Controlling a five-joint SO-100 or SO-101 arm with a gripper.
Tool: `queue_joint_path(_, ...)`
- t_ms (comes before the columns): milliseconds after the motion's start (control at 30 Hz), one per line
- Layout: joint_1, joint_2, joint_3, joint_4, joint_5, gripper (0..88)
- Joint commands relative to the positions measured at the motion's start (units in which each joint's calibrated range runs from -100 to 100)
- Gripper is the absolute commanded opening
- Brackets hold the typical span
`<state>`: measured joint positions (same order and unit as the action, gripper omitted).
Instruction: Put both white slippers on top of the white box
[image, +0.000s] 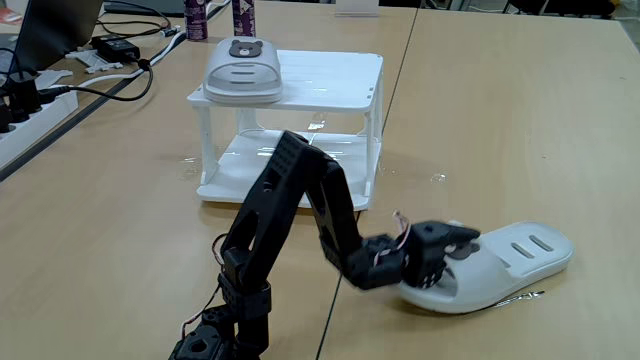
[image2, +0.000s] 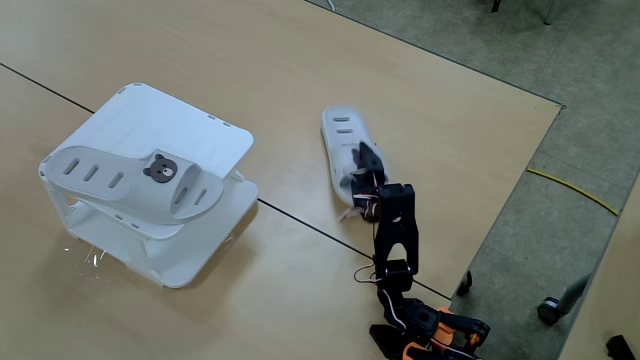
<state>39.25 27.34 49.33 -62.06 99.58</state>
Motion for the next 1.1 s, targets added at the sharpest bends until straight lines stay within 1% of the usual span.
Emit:
queue_joint_path(0, -0.19, -19.05, -14.46, 26.51, 0.42, 0.8)
queue_joint_path(33, -0.35, -21.32, -17.26, 31.95, 0.42, 0.8)
queue_joint_path(100, -1.34, -25.36, -21.41, 39.54, 0.42, 0.8)
queue_joint_path(233, -1.5, -33.1, -22.85, 43.34, 0.42, 0.8)
queue_joint_path(400, -1.5, -45.05, -22.85, 51.88, 0.42, 0.8)
queue_joint_path(500, -3.48, -51.45, -22.85, 56.11, 0.42, 0.8)
queue_joint_path(667, -9.89, -62.3, -22.67, 62.06, 0.42, 0.8)
queue_joint_path(767, -13.92, -66.09, -21.95, 63.53, 0.42, 0.8)
queue_joint_path(1067, -29.3, -64.66, -22.04, 63.44, 0.42, 0.8)
